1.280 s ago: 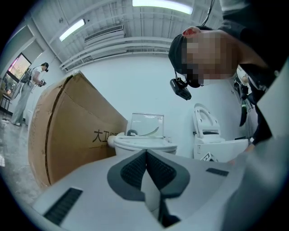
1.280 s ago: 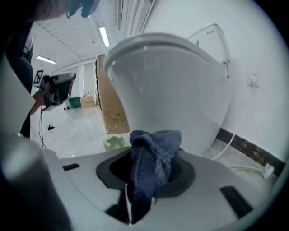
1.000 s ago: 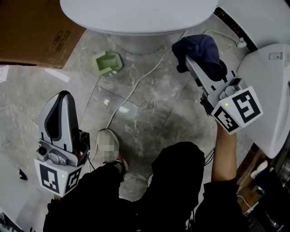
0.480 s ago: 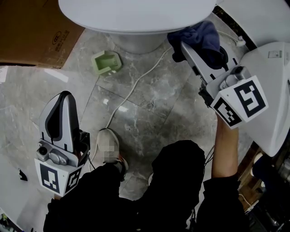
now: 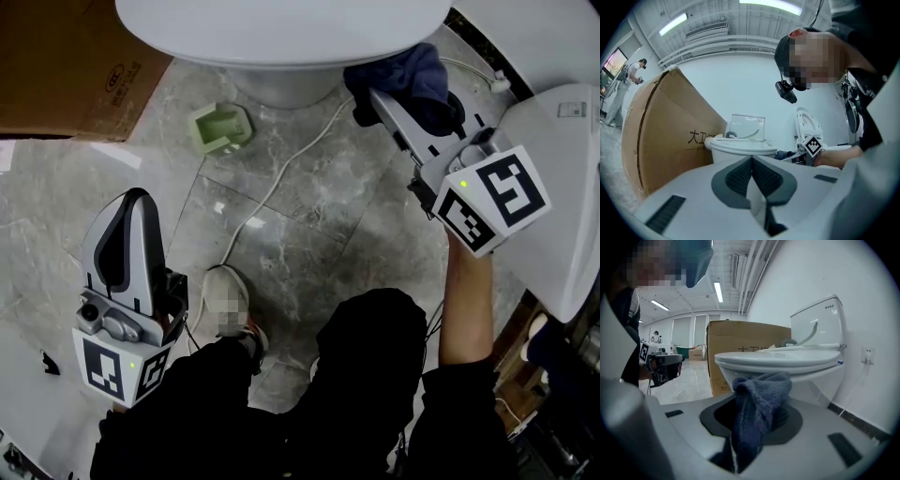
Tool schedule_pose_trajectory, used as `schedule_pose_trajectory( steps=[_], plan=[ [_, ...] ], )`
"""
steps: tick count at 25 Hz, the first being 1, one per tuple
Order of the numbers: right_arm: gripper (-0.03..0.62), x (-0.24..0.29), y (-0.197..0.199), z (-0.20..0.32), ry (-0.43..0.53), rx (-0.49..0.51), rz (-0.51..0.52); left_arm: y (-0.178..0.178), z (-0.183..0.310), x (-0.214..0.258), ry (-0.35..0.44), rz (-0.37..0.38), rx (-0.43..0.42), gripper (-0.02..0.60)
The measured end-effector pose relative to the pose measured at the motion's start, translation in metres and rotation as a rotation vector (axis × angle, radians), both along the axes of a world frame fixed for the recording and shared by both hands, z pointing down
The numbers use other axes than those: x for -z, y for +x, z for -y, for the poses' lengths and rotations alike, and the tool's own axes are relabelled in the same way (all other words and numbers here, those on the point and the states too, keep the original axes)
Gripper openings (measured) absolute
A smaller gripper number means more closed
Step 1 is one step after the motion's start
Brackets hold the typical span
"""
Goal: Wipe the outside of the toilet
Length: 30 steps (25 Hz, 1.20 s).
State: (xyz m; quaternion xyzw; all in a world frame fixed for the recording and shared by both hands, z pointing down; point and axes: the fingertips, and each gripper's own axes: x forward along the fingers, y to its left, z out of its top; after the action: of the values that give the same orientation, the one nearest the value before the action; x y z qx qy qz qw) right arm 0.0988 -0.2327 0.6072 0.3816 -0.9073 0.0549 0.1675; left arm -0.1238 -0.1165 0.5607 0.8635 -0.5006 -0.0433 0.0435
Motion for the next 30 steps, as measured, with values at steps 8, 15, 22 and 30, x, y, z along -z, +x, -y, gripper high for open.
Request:
schedule_pose_trajectory(
  steps=[8,15,22,30],
  plan=[
    [0.130,-0.040,-0.005,0.012,-0.051,-0.012,-0.002,-0.002,0.002,-0.005,-0.009,0.001,-0.004,0.009],
    [0.129,-0.079,-0.008,0.021,-0.115,-0.007,-0.042,-0.001,0.004,-0.007,-0.014,0.000,-0.009,0.009],
    [0.129,-0.125,-0.010,0.031,-0.171,-0.018,-0.079,-0.008,0.007,-0.013,-0.030,0.000,0.001,0.009],
    [0.129,-0.183,-0.009,0.040,-0.241,-0.030,-0.144,-0.013,0.011,-0.020,-0.046,-0.001,0.002,0.009]
  ],
)
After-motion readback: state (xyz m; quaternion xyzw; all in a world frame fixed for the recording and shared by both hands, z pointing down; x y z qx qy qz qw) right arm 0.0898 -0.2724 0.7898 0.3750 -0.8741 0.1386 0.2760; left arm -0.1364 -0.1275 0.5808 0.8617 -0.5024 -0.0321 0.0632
